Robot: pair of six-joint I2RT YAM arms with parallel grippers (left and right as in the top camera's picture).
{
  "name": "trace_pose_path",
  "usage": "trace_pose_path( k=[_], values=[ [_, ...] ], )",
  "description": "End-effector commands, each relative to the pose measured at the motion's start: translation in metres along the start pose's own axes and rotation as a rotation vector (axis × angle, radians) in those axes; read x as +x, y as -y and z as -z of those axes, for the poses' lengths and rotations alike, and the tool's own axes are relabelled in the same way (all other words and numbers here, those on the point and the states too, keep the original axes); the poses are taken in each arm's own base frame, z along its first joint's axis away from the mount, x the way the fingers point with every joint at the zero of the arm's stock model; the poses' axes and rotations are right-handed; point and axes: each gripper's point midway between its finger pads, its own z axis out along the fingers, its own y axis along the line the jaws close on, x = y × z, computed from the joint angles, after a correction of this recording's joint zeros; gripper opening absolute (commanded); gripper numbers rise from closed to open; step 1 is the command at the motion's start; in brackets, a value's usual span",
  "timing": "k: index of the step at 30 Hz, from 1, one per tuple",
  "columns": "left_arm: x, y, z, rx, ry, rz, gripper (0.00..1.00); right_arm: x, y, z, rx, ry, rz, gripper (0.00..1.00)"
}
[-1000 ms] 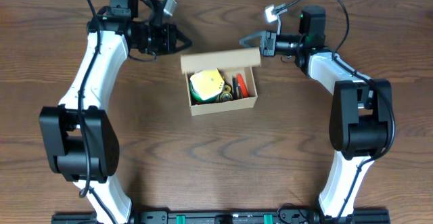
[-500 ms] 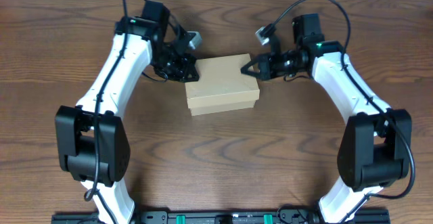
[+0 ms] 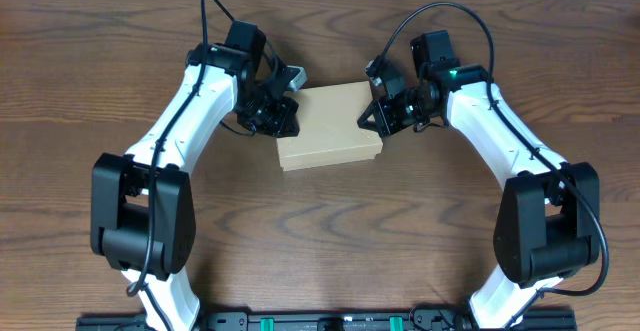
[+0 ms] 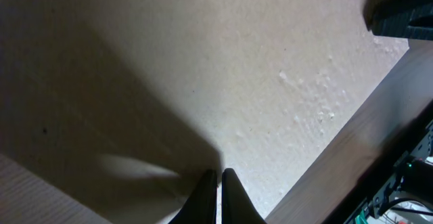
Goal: Pack container
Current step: 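Fold the lid forward over the box with both grippers, then press the closed lid down and pull both grippers away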
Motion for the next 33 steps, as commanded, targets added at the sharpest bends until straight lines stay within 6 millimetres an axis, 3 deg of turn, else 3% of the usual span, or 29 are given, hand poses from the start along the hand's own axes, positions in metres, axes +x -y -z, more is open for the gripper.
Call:
trace_pose_path(
  k=[1, 6, 10, 13, 18, 23, 33],
  values=[
    [0.009, -0.012, -0.005, -0.041, -0.027, 0.034, 0.06, 0.004, 0.005, 0.001, 0.05, -0.013, 0.022, 0.01],
    [0.003, -0.011, 0.012, -0.05, 0.019, 0.057, 0.06, -0.007, 0.007, 0.031, 0.133, 0.055, -0.023, 0.01],
    [-0.005, -0.002, 0.046, -0.085, 0.113, 0.026, 0.06, -0.013, 0.027, 0.072, 0.322, 0.131, -0.093, 0.01],
    [-0.009, 0.004, 0.077, -0.139, 0.202, -0.005, 0.06, -0.008, 0.039, 0.087, 0.416, 0.146, -0.163, 0.01],
    [-0.01, 0.018, 0.124, -0.184, 0.331, -0.043, 0.06, 0.018, 0.05, 0.067, 0.43, 0.068, -0.226, 0.01],
    [-0.006, 0.028, 0.152, -0.2, 0.408, -0.06, 0.06, 0.04, 0.055, 0.034, 0.394, 0.019, -0.265, 0.01],
    [-0.003, 0.033, 0.159, -0.197, 0.424, -0.06, 0.06, 0.032, 0.02, 0.001, 0.321, 0.02, -0.152, 0.01]
  ],
)
